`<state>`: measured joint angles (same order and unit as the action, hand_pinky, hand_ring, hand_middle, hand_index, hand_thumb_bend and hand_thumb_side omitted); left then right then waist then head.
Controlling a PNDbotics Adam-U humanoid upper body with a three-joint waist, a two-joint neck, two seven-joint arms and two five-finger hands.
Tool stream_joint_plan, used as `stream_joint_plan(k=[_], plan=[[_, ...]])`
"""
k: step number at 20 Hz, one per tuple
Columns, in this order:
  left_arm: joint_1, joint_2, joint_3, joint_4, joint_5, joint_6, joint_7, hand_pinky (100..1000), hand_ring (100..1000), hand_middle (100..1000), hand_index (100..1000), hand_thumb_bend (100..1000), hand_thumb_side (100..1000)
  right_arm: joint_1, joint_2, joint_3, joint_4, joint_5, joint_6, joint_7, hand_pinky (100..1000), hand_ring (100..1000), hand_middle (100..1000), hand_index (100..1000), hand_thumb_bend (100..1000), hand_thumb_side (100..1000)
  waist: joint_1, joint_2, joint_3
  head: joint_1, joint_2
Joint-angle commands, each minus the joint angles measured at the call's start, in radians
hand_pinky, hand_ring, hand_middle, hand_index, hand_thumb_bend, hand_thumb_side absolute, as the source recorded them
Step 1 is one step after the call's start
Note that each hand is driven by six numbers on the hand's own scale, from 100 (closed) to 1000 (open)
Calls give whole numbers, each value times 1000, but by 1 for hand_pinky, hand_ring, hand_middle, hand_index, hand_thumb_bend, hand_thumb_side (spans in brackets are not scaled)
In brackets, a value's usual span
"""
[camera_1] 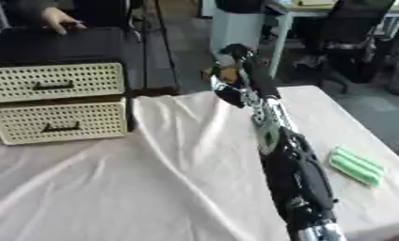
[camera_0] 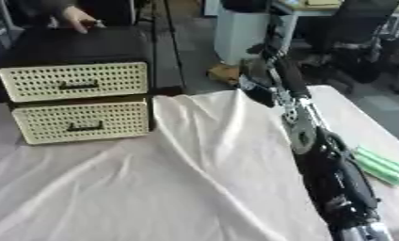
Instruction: Pick up objects from table and place into drawer.
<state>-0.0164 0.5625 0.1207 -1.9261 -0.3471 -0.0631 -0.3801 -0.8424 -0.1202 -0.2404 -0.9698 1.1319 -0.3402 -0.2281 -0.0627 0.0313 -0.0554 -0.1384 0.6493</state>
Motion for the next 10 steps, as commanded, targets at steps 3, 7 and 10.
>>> stream_joint_plan(k=[3, 7, 10], plan=[[-3, 13, 16, -20, 0, 0, 5, 356, 490, 596, 710, 325, 1000, -11, -30, -4, -22, -10, 5, -3, 829, 919, 810, 830, 100, 430, 4, -13, 1, -3, -1], [-2, 10, 16, -21, -2, 2, 3, 357, 491, 597, 710, 323, 1000, -11, -30, -3, -21, -10, 5, -4, 829, 918, 809, 830, 100, 430, 3, -12, 2, -3, 1], [-1, 8, 19, -23, -4, 2, 6, 357, 491, 597, 710, 324, 1000, -10, -31, -3, -19, -10, 5, -4, 829, 918, 809, 830, 100, 431, 3, -12, 2, 1, -1]])
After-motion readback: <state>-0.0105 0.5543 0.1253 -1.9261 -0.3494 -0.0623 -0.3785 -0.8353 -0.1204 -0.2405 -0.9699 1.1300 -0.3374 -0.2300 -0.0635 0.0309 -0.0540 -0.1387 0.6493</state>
